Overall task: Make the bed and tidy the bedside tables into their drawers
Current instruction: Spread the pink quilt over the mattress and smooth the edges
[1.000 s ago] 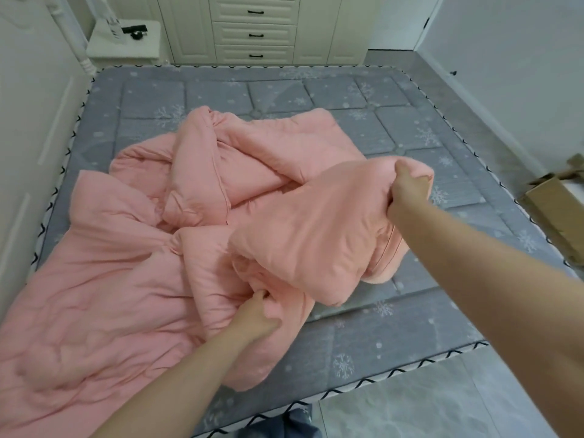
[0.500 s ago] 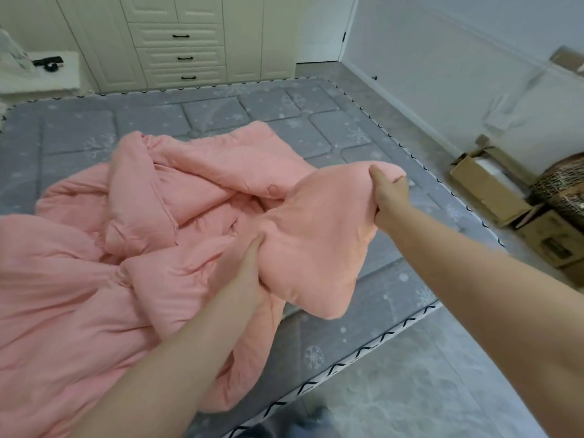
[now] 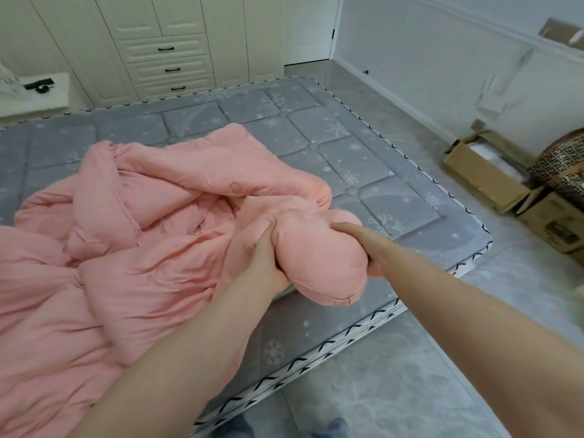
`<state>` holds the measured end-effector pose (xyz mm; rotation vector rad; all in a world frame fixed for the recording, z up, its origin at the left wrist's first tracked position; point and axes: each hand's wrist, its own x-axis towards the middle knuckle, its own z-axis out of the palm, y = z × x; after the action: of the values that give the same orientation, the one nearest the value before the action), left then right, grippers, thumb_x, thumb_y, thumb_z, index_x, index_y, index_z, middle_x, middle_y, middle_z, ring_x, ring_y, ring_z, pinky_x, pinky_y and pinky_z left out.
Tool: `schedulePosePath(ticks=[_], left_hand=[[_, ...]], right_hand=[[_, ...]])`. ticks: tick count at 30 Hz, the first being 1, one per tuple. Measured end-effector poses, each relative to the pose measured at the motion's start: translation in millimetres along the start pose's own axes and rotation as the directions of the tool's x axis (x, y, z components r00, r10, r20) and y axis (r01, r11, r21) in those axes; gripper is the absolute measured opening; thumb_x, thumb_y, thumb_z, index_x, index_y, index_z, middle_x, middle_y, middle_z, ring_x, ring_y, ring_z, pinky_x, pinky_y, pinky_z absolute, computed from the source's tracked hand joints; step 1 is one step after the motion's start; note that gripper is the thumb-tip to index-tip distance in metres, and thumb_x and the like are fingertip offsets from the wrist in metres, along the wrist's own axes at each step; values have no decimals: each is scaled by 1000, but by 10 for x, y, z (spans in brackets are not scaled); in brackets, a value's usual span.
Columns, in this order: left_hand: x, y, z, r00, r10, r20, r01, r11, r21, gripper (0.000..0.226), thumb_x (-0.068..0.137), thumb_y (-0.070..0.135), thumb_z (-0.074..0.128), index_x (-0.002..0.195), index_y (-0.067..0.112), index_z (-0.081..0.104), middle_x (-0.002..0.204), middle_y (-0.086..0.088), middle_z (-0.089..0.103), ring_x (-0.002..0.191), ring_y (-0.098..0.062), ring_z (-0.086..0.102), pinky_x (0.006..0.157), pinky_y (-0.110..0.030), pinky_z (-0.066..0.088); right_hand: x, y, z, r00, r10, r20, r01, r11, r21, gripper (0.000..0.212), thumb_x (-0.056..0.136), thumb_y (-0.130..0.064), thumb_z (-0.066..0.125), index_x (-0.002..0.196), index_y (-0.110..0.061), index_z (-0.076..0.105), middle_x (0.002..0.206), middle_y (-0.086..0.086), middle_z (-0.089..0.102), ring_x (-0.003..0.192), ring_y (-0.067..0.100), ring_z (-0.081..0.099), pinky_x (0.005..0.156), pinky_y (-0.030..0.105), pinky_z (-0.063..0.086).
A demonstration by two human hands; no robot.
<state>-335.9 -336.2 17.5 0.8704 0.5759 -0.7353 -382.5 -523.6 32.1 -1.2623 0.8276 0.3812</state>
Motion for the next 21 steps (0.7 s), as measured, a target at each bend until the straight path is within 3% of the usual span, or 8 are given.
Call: schedulePosePath(ticks=[1,3,7,9,13,17,21], left_hand=[[27,-151,133,1000,0,4,0,1000,13,53,77,62,66,115,24,68,106,-10,73,102,-24,64,85,-39,53],[43,-410,395,1000,-4,17,3,998,60,58,69,63,72,115,28,69,119,-9,69,108,-27,62,93,-44,51],[47,-897,935,995,-98,-34,100,991,85,50,77,60,65,112,25,67,114,-8,69,107,-28,61,95,-43,50],[85,-1119,1138,986,-152,-73,159,982,102,58,70,63,67,115,27,67,116,-5,70,113,-30,60,101,-47,46],[1070,-1543,1121,966,-185,-180,222,952,210,65,51,65,73,111,39,67,119,5,69,112,-33,62,94,-54,45],[910,-1814,1658,972,-202,-118,226,944,240,71,70,61,59,131,25,55,131,3,57,125,-31,53,104,-54,41],[667,-2034,2117,971,-183,-152,220,932,287,64,88,54,41,140,17,47,144,-5,49,131,-28,48,107,-45,41]], right_hand=[[-45,14,-176,1000,-13,-18,14,999,30,62,71,-45,78,125,-19,62,107,11,73,101,27,69,85,38,55],[-136,46,-483,998,-30,-54,35,994,108,49,77,-38,75,119,-16,64,98,13,74,90,29,69,76,36,55],[-307,140,-1133,998,-21,-51,33,966,255,23,83,-31,70,100,-15,67,76,10,73,76,27,67,68,35,54],[-344,187,-1420,999,-32,-40,42,955,292,23,85,-28,67,103,-14,67,79,9,74,78,26,68,70,34,54],[-347,307,-1900,996,-24,-89,56,924,379,35,85,-25,68,117,-11,64,104,13,72,95,29,67,86,38,54],[-301,432,-2320,993,4,-118,52,884,464,19,88,-19,64,105,-11,65,93,11,72,89,26,66,88,37,53],[-172,459,-2686,980,37,-193,70,854,515,21,83,-19,70,104,-13,66,94,11,71,89,27,67,92,40,53]])
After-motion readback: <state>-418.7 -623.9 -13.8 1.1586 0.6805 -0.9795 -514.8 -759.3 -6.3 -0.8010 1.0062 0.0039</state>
